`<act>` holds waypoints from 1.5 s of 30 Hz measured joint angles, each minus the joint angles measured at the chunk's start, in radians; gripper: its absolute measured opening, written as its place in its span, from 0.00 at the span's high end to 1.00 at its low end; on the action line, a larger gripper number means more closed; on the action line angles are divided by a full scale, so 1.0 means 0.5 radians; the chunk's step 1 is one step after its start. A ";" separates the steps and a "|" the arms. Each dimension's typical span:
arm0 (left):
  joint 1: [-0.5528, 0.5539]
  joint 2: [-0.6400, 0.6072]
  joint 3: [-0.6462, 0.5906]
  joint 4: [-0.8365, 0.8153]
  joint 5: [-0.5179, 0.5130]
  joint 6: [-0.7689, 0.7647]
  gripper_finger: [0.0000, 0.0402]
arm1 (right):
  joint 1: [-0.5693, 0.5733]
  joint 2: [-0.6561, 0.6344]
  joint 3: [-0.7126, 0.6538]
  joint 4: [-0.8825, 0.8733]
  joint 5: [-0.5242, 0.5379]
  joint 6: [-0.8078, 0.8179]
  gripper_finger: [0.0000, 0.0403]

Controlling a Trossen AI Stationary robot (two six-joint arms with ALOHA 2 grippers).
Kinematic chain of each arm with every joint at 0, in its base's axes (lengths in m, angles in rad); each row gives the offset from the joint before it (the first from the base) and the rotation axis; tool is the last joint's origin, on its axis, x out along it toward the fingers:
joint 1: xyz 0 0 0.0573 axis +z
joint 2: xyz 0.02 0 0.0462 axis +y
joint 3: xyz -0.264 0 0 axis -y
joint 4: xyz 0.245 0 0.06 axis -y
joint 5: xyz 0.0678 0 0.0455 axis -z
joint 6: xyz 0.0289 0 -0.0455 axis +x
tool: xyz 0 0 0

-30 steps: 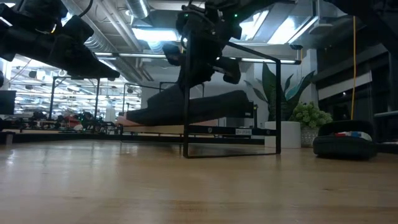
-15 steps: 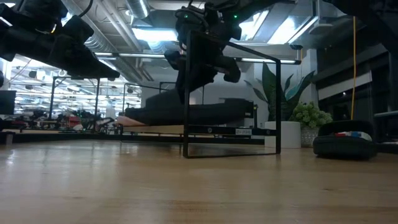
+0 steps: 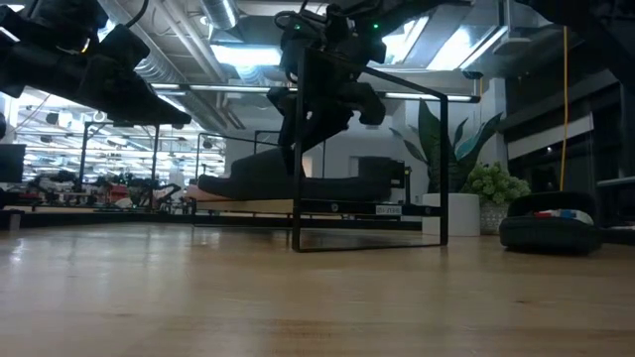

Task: Pick and place slides into the shelf
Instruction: Put the bottom black slides on the shelf, then adjust the black slides on the shelf

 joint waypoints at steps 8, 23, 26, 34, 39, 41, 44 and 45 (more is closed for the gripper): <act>0.000 0.000 0.000 0.000 0.003 0.001 1.00 | 0.033 -0.001 0.138 -0.241 0.291 0.216 0.56; 0.000 -0.001 0.000 0.000 0.003 -0.017 1.00 | 0.181 -0.001 0.554 -0.507 0.540 0.503 0.70; 0.000 0.000 0.000 0.000 0.004 -0.017 1.00 | 0.207 -0.001 0.714 -0.601 0.702 0.610 0.83; 0.000 0.000 0.000 0.000 0.003 -0.018 1.00 | 0.312 -0.002 1.087 -0.797 0.752 0.983 0.98; 0.000 0.000 0.000 0.001 0.003 -0.020 1.00 | 0.468 -0.068 1.041 -0.931 1.122 1.339 0.99; 0.000 -0.001 0.000 0.002 0.003 -0.020 1.00 | 0.543 -0.080 1.040 -1.049 1.236 1.480 0.99; 0.000 0.000 0.000 0.002 0.004 -0.045 1.00 | 0.668 -0.095 1.037 -1.108 1.362 1.662 0.99; 0.000 0.000 0.000 0.002 0.004 -0.064 1.00 | 0.707 -0.106 1.035 -1.153 1.384 1.726 0.99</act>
